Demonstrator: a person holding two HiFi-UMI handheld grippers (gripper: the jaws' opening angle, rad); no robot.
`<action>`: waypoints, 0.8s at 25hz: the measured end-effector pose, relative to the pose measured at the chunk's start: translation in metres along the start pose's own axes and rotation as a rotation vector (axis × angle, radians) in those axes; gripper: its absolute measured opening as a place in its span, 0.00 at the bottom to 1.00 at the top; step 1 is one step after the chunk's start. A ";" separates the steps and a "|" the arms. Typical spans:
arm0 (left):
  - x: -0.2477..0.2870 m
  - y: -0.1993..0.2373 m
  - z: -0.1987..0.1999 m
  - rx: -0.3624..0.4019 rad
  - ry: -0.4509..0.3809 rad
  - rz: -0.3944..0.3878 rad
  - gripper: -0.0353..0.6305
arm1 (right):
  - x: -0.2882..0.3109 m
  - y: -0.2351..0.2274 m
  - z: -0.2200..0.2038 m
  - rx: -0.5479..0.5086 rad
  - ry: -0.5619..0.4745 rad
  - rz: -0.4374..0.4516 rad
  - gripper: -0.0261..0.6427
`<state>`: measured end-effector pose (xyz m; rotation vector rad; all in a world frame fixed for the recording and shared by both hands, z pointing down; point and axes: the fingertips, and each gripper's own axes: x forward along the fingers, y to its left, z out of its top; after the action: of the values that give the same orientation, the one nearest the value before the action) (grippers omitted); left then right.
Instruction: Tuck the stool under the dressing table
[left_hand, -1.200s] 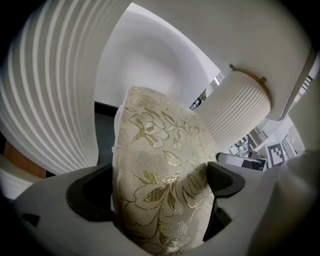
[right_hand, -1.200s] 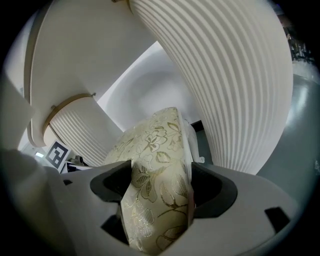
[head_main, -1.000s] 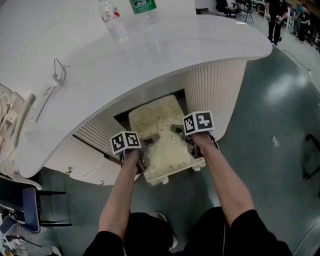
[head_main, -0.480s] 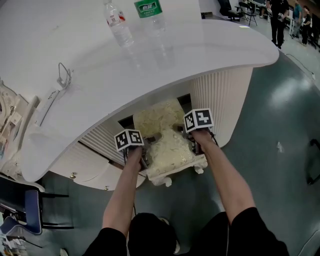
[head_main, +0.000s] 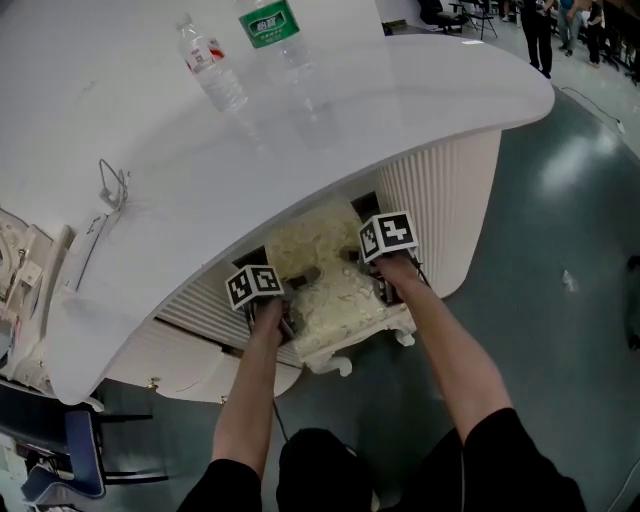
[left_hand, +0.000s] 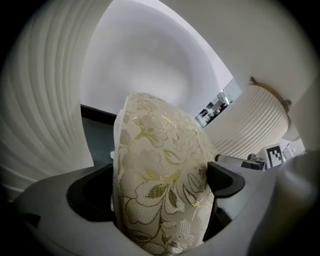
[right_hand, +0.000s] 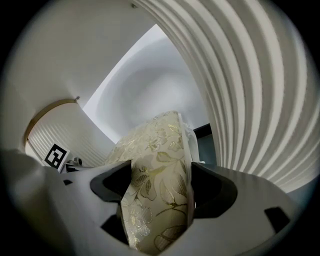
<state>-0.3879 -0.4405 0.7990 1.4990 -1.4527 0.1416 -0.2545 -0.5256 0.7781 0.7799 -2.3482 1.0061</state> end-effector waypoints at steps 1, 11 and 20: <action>0.000 0.000 0.001 0.000 -0.001 0.000 0.90 | 0.000 0.000 0.001 0.000 -0.002 0.001 0.54; -0.010 0.001 0.005 0.037 -0.067 0.003 0.90 | -0.010 0.005 0.008 -0.131 -0.070 -0.047 0.54; -0.056 -0.029 0.017 0.434 -0.236 0.236 0.90 | -0.039 0.014 0.017 -0.322 -0.200 -0.129 0.53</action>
<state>-0.3887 -0.4201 0.7367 1.7252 -1.8754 0.4613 -0.2387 -0.5179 0.7370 0.9227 -2.5031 0.4965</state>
